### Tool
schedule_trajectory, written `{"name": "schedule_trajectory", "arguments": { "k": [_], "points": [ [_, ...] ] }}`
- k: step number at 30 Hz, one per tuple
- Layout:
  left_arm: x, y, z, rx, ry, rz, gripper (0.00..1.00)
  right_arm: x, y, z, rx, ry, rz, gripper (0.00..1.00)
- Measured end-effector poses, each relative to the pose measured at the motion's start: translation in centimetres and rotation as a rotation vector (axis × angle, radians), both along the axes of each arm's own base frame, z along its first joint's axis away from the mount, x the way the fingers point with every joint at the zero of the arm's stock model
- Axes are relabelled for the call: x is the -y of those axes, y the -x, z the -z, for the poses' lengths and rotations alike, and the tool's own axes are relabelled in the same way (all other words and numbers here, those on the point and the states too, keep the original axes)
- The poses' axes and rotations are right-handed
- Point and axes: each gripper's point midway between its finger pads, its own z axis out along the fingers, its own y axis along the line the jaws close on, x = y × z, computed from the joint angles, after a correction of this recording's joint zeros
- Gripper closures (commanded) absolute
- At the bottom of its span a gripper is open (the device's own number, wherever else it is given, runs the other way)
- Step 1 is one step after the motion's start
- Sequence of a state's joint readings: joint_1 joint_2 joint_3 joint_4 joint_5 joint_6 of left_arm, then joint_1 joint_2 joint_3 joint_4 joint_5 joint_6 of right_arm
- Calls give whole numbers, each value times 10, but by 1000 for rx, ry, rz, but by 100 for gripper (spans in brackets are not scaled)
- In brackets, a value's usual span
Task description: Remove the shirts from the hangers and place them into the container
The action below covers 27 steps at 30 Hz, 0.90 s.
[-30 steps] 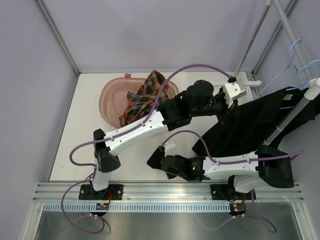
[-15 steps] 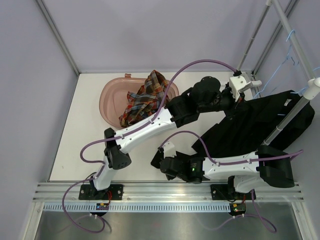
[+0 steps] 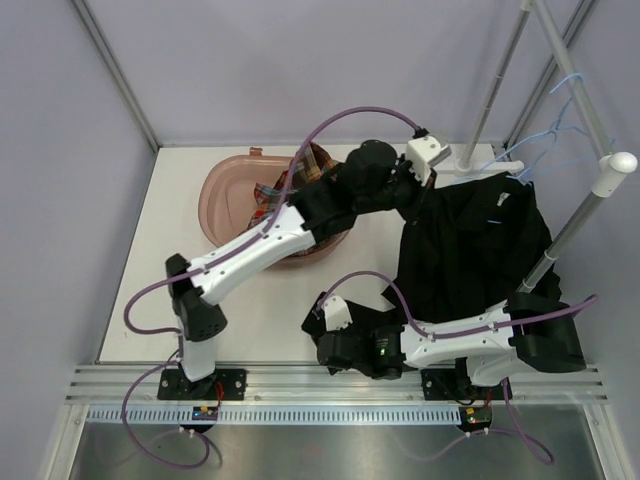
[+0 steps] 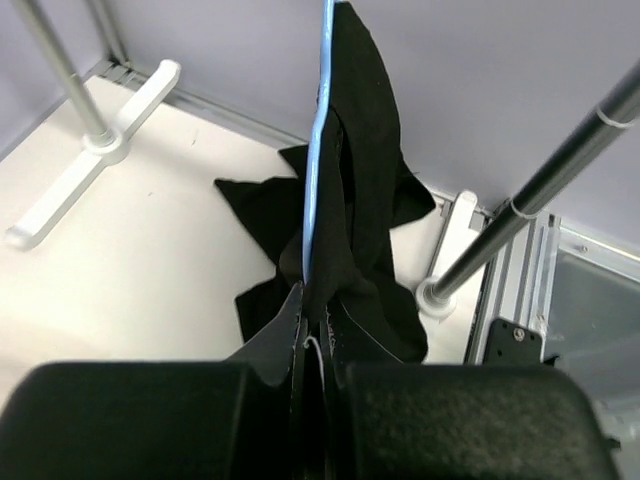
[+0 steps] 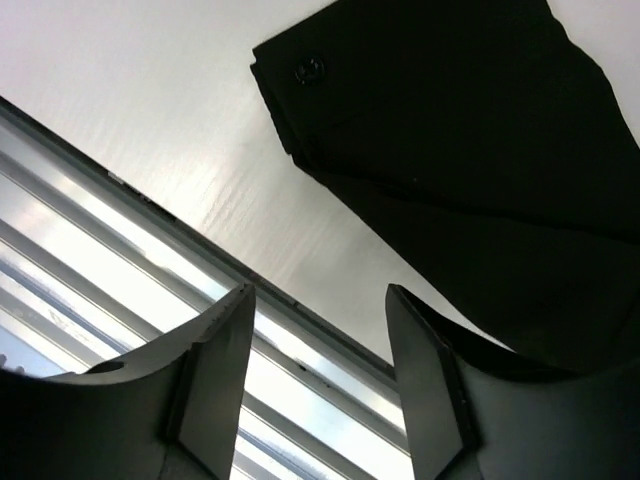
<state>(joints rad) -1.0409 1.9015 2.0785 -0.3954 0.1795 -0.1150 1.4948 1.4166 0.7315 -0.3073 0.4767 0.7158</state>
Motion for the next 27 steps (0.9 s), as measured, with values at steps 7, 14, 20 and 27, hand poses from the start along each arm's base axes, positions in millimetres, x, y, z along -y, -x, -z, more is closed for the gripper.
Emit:
{"name": "schedule_trajectory", "arguments": {
  "k": [7, 14, 20, 27],
  "points": [
    [-70, 43, -36, 17, 15, 30, 100, 18, 8, -46, 94, -72, 15, 32],
    [-109, 79, -40, 11, 9, 95, 100, 48, -9, -128, 169, -281, 106, 27],
    [-91, 80, -25, -14, -21, 165, 100, 81, -23, -146, 231, -240, 192, 27],
    [-49, 67, 14, -87, -93, 230, 100, 114, -32, -158, 261, -197, 271, 27]
  ]
}}
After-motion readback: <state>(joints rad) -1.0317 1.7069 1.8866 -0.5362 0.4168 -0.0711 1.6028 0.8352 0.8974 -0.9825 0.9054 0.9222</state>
